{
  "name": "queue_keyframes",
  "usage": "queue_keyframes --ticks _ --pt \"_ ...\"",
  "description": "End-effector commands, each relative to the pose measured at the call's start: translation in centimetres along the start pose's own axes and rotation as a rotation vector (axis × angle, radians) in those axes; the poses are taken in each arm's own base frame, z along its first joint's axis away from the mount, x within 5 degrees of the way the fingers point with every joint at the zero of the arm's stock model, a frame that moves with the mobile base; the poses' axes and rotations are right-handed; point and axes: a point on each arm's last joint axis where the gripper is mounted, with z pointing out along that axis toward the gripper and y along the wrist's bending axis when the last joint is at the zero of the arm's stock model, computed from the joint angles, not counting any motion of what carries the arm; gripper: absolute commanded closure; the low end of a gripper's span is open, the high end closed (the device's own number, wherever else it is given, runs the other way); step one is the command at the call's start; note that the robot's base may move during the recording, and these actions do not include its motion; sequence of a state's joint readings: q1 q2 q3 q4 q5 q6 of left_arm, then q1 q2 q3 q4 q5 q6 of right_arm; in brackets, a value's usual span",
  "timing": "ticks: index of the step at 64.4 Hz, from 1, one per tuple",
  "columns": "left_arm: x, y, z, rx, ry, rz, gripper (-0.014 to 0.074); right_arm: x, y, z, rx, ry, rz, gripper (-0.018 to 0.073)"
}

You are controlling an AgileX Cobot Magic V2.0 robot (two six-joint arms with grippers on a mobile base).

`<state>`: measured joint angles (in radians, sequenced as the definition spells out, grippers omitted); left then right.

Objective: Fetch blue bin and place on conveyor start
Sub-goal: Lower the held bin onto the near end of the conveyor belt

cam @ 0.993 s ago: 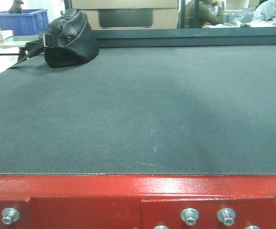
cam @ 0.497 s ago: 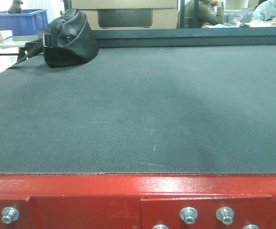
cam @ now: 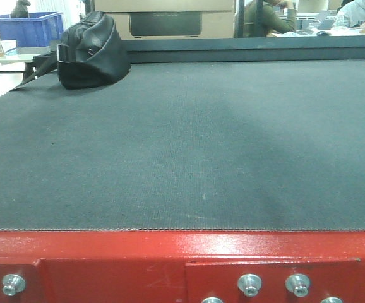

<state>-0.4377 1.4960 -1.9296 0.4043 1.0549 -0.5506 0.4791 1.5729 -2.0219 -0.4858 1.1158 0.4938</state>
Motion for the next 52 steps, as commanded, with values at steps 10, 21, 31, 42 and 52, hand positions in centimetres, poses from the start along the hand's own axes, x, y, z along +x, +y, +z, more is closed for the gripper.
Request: queue_keyframes --ticks 10,21,31,42,52 --pt "-0.8 -0.1 -0.7 0.018 -0.064 0.002 0.0708 -0.7 -0.7 -0.6 0.034 -0.059 -0.022 0.0718" --pt "-0.7 -0.3 -0.1 0.023 -0.064 0.032 0.0708 -0.3 0.1 0.4 -0.018 -0.034 -0.003 0.0718" --pt "0.8 -1.2 2.9 0.014 0.030 0.043 0.0708 2.0 0.0 3.8 -0.013 0.055 0.027 0.0720" --pt "4.0 -2.2 7.1 0.042 0.106 0.074 0.0708 5.0 -0.4 7.5 -0.067 0.110 0.077 0.0720" --pt "7.8 -2.6 10.7 0.068 0.166 0.108 0.0708 8.7 -0.3 10.7 -0.087 0.148 0.063 0.0720"
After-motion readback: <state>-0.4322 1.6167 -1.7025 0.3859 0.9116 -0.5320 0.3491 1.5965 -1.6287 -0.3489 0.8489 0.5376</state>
